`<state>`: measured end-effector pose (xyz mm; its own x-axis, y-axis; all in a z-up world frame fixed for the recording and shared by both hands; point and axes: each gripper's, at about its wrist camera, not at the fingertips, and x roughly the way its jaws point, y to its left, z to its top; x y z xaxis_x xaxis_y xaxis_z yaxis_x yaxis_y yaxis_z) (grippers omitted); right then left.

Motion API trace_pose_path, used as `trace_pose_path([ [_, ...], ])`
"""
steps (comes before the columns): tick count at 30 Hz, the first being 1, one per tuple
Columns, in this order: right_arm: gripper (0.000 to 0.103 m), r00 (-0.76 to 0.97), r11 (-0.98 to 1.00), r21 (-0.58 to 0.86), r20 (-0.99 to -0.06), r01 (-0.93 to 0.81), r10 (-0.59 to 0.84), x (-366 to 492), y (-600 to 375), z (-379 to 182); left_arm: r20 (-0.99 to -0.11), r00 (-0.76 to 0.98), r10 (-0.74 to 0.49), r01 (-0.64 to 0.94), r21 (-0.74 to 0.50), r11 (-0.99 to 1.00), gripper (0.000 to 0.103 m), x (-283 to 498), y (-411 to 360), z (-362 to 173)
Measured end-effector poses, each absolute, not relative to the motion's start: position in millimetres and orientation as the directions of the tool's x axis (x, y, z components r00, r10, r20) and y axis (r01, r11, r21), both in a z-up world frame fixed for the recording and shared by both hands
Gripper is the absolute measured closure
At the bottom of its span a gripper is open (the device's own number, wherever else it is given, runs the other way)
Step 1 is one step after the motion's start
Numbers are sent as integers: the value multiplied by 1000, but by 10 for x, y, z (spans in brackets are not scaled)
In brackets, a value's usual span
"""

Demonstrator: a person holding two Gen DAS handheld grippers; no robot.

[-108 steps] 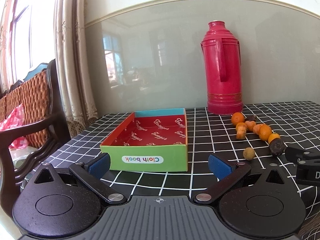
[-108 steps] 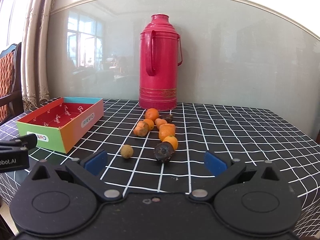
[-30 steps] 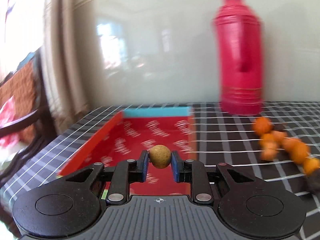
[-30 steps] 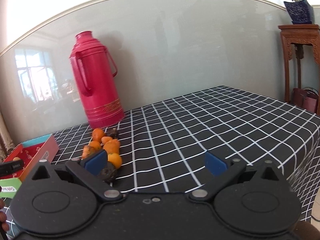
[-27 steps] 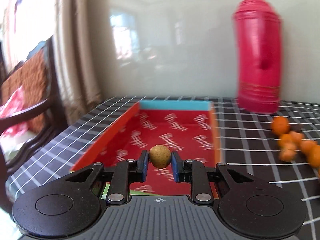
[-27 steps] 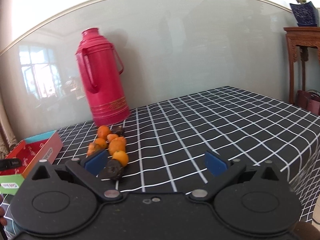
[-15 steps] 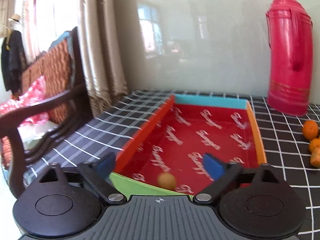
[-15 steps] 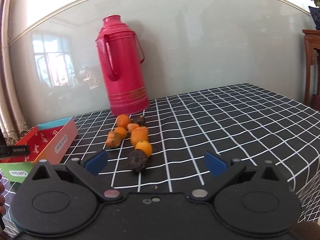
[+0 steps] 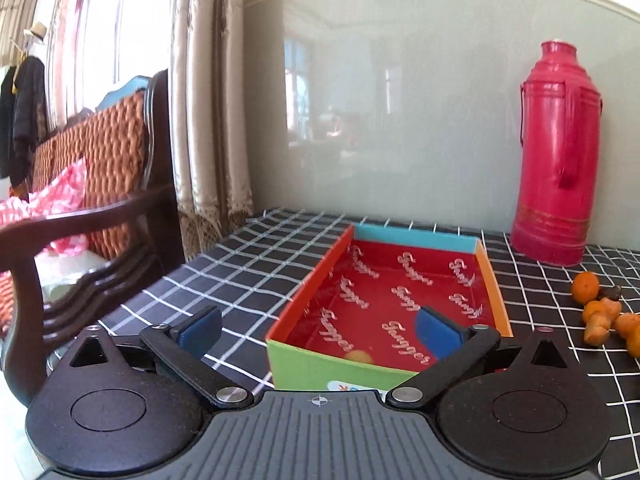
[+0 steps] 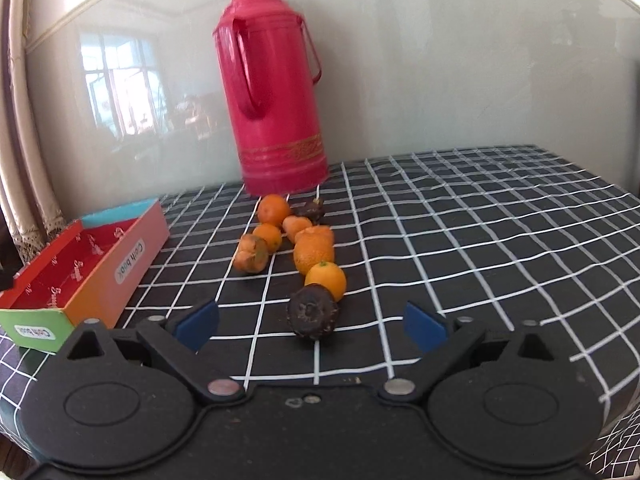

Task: Organize fruits
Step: 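Grasp the dark brown fruit with the right tool, then carry the dark fruit over the red box and release it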

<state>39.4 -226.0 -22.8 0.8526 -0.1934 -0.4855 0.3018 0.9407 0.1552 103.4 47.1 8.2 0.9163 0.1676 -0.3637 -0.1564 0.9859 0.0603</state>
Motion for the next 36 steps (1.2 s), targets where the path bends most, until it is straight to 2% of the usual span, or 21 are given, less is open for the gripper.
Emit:
trace_pose_path([
  [1, 30, 847, 941, 149, -495, 304, -195, 446, -2263, -239, -359, 918, 168, -157, 58, 986, 0, 1018, 491, 93],
  [6, 40, 810, 934, 88, -530, 346, -250, 629, -2284, -317, -358, 919, 164, -169, 19, 985, 0, 960, 644, 140],
  [8, 48, 804, 929, 110, -543, 354, -242, 654, -2326, -354, -356, 919, 168, -178, 5, 984, 0, 929, 702, 149],
  [9, 56, 803, 928, 120, -548, 353, -234, 663, -2339, -368, -355, 919, 172, -184, 0, 983, 0, 919, 725, 149],
  [12, 60, 799, 930, 129, -561, 344, -218, 708, -2342, -404, -362, 915, 175, -193, -12, 981, 0, 900, 782, 138],
  [15, 76, 802, 940, 129, -565, 316, -192, 722, -2302, -415, -366, 913, 182, -203, -18, 979, 0, 879, 830, 124],
  [20, 76, 816, 949, 129, -552, 289, -173, 723, -2230, -392, -378, 905, 195, -224, -33, 974, 0, 878, 934, 107],
  [22, 76, 841, 957, 139, -520, 253, -147, 693, -2163, -347, -389, 898, 205, -243, -51, 969, 0, 881, 1002, 95],
  [28, 76, 924, 978, 205, -378, 33, 48, 655, -1827, -130, -427, 872, 238, -304, -94, 948, 0, 909, 1213, 28],
  [36, 76, 911, 964, 195, -336, -181, 240, 877, -1275, -16, -427, 860, 278, -338, -69, 939, 0, 833, 1370, -31],
])
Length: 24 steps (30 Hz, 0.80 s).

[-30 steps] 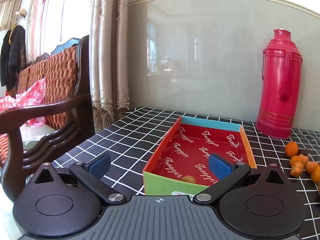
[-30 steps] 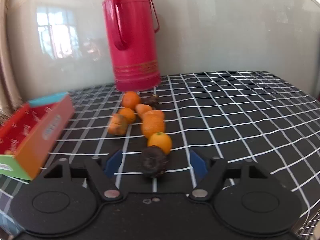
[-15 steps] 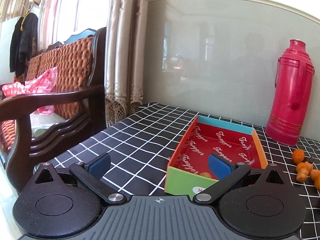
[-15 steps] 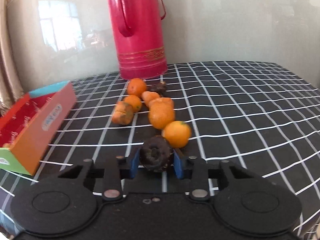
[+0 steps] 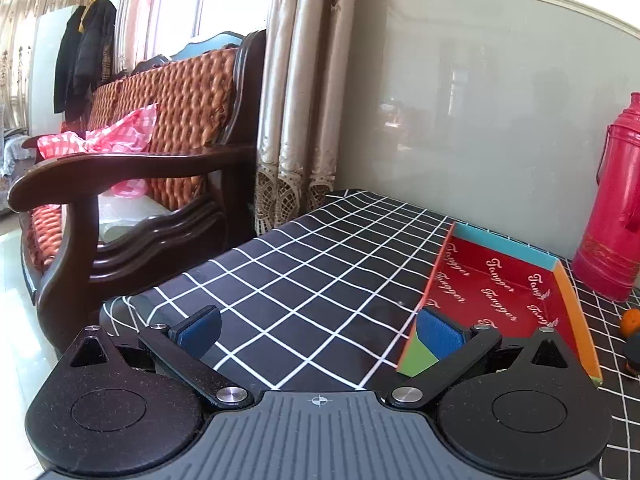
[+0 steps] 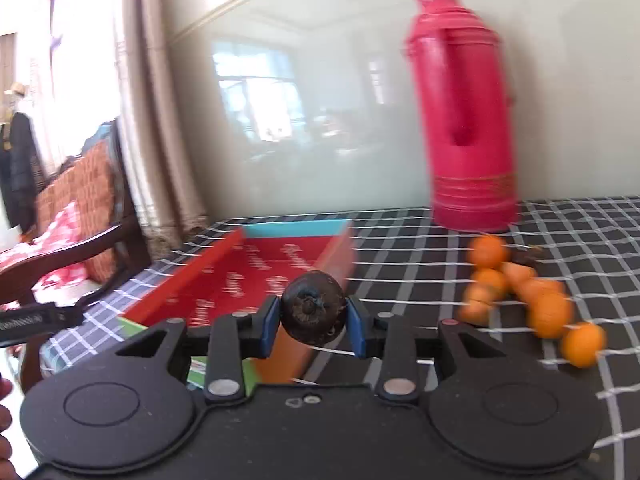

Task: Organize fruits
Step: 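Carry the dark fruit over the red box and release it, then reach the left tool to an orange and grasp it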

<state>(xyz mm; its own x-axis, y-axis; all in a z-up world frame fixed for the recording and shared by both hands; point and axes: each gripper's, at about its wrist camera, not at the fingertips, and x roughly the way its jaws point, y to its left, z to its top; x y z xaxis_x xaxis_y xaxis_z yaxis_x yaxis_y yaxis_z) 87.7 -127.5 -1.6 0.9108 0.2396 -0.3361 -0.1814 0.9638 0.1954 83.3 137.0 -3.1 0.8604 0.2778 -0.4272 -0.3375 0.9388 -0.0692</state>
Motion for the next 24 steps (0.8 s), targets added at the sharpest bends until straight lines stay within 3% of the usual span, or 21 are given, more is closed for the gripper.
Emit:
trace_pose_path([
  [11, 74, 883, 954, 143, -363, -263, 298, 1061, -849, -51, -427, 849, 310, -367, -55, 929, 0, 785, 1549, -58],
  [24, 39, 940, 966, 208, -271, -154, 209, 898, -1208, 20, -429, 855, 292, -347, -53, 936, 0, 804, 1473, -58],
])
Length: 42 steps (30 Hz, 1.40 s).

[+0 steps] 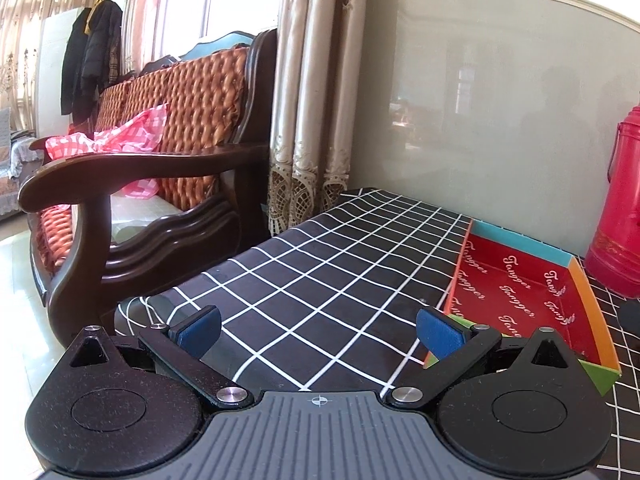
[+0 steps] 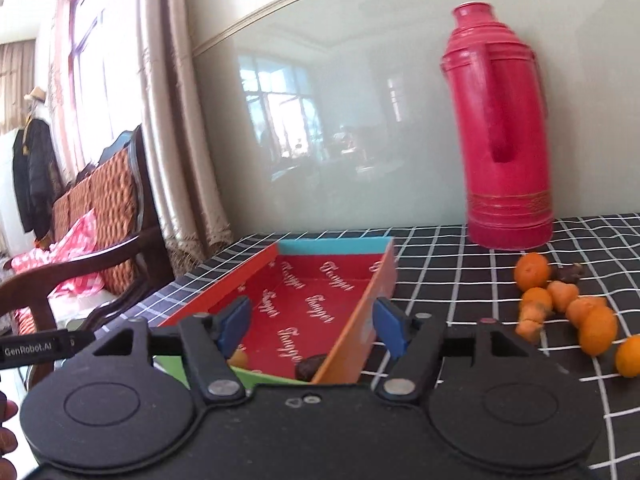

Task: Organize fruits
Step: 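Reach the left tool to an orange and grasp it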

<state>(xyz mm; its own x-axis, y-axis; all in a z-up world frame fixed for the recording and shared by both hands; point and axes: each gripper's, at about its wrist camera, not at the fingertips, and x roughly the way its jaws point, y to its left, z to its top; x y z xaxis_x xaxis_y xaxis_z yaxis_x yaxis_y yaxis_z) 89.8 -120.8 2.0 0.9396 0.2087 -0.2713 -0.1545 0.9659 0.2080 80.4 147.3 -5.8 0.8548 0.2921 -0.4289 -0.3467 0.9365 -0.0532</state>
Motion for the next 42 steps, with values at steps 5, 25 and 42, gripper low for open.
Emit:
trace_pose_path([
  [5, 24, 972, 981, 193, -228, -5, 50, 750, -1484, 57, -420, 869, 263, -307, -40, 951, 0, 827, 1310, -40],
  [25, 6, 838, 819, 200, -226, 538, -496, -58, -2868, 88, -352, 917, -188, 226, 71, 972, 0, 736, -556, 6],
  [42, 6, 746, 713, 222, -219, 666, -629, -542, -3426, 22, -454, 813, -365, 442, 74, 894, 19, 829, -1933, -260],
])
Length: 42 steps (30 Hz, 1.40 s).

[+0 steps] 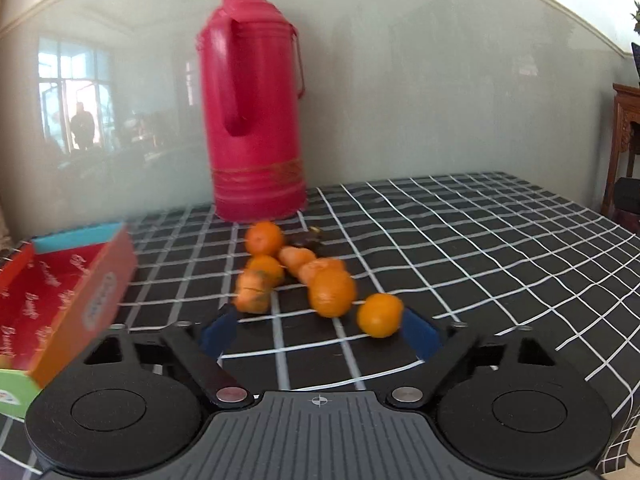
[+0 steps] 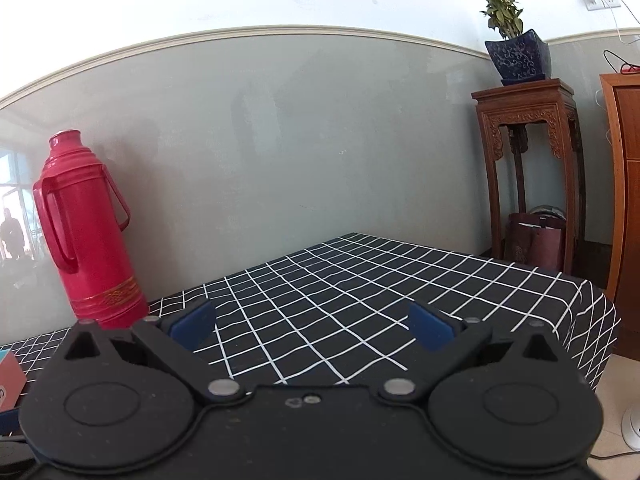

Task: Organize fruits
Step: 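Reach the left tool to an orange and grasp it, then carry the orange into the red box and open the left tool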

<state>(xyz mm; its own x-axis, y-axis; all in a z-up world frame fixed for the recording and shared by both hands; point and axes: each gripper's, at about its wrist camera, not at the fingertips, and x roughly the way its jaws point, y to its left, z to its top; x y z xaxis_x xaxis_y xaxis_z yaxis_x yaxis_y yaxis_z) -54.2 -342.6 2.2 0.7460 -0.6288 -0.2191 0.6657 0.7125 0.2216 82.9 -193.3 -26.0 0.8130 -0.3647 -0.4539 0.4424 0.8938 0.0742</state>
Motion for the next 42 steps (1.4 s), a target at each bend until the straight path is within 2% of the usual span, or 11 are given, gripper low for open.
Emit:
trace_pose_path([
  [7, 6, 750, 707, 251, -221, 661, -623, -632, -3535, 12, -497, 793, -352, 435, 57, 899, 28, 926, -2311, -399],
  [11, 6, 752, 705, 263, -225, 659, -619, -660, -3569, 10, -529, 773, -350, 436, 43, 899, 46, 981, -2438, -465],
  [16, 6, 753, 705, 266, -227, 658, -617, -678, -3588, 9, -553, 759, -342, 421, 16, 907, 56, 1041, -2481, -510],
  [18, 6, 753, 705, 266, -228, 658, -617, -678, -3590, 9, -550, 760, -346, 420, 9, 908, 69, 1037, -2490, -507],
  [25, 6, 757, 706, 272, -235, 654, -610, -658, -3577, 11, -539, 763, -358, 417, -14, 909, 70, 1048, -2430, -508],
  [30, 6, 766, 720, 262, -230, 642, -600, -617, -3512, 19, -482, 812, -329, 389, 28, 921, 70, 993, -2276, -403],
  [38, 6, 804, 764, 254, -233, 593, -547, -453, -3280, 34, -378, 905, -196, 249, 98, 963, 70, 995, -1706, -131],
  [42, 6, 832, 800, 237, -229, 551, -505, -321, -3094, 42, -353, 929, -107, 150, 98, 984, 70, 1081, -1301, -17],
])
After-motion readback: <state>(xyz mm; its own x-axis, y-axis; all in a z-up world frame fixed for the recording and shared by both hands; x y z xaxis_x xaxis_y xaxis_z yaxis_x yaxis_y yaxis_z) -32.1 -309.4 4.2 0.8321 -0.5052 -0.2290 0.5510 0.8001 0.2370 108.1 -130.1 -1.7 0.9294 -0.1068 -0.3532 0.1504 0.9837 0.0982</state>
